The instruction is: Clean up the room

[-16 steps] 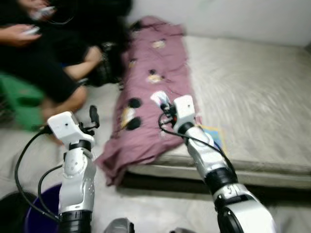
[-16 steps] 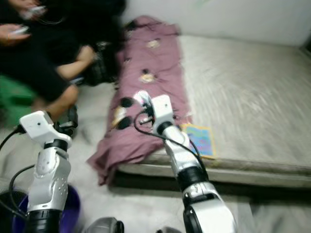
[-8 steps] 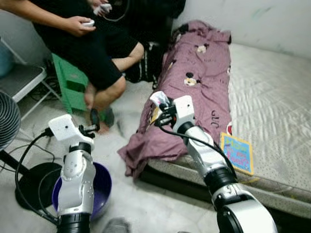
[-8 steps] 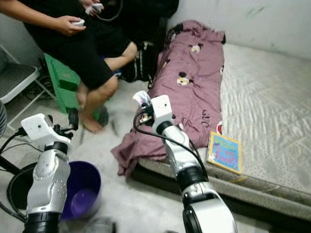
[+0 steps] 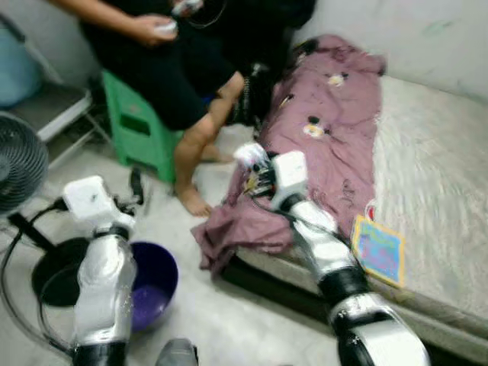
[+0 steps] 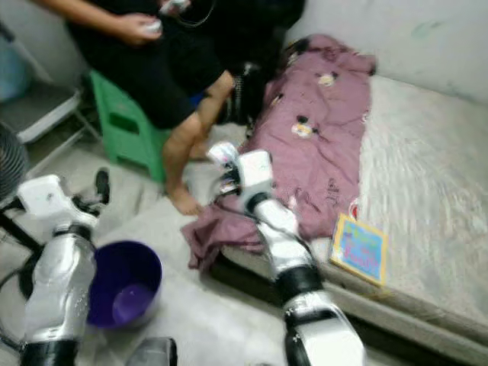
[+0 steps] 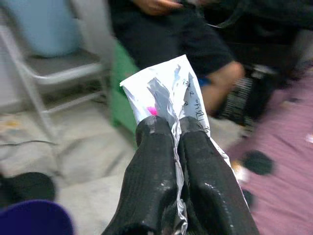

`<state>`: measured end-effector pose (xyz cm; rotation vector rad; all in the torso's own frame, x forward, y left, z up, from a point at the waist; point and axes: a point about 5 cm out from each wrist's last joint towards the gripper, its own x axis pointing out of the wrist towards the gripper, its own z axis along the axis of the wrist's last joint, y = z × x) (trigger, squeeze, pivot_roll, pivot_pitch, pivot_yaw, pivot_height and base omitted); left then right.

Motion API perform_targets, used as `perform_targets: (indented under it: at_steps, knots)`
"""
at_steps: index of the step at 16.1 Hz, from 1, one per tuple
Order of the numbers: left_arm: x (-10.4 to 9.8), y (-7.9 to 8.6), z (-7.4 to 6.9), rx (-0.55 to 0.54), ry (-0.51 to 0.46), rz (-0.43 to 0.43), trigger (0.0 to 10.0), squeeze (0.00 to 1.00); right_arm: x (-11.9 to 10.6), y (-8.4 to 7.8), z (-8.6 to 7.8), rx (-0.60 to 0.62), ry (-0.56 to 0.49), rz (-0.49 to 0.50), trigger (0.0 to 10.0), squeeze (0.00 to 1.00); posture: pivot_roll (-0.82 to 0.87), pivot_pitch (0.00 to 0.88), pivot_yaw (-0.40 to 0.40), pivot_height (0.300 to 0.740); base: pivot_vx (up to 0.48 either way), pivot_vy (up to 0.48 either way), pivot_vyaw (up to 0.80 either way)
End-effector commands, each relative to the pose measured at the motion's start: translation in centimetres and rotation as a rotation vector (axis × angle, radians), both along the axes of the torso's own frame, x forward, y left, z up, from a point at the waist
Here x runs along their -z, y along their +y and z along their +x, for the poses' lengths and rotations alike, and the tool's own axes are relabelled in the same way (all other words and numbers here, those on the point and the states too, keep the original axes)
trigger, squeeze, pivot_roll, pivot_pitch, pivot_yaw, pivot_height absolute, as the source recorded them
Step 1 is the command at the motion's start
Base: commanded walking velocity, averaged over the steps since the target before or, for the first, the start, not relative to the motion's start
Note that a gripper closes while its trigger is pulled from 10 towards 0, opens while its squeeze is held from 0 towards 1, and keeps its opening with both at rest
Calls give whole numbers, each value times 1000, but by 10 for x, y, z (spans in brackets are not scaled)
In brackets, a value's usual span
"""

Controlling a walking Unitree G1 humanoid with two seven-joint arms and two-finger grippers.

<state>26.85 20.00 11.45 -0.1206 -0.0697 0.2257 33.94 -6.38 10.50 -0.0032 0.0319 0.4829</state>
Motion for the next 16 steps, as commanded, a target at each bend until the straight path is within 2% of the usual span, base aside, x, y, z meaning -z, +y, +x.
perform_targets:
  at_steps: [1,9,14,16]
  knots:
    - [3,-4,-3,13,3,-19,10000,0,0,-3,-1,20,-3,0,10000,0,121,0,-53,740,0,0,800]
    - [-1,-23,-1,80,9,-31,10000,0,9,-3,-13,18,32,5,10000,0,99,26,-42,740,0,0,800]
    - [1,-30,-4,89,13,-46,10000,0,10,1,-14,2,46,0,10000,0,116,31,-52,740,0,0,0]
    - [2,-34,-3,96,15,-52,10000,0,6,7,-14,-28,17,-17,10000,0,108,26,-53,740,0,0,0]
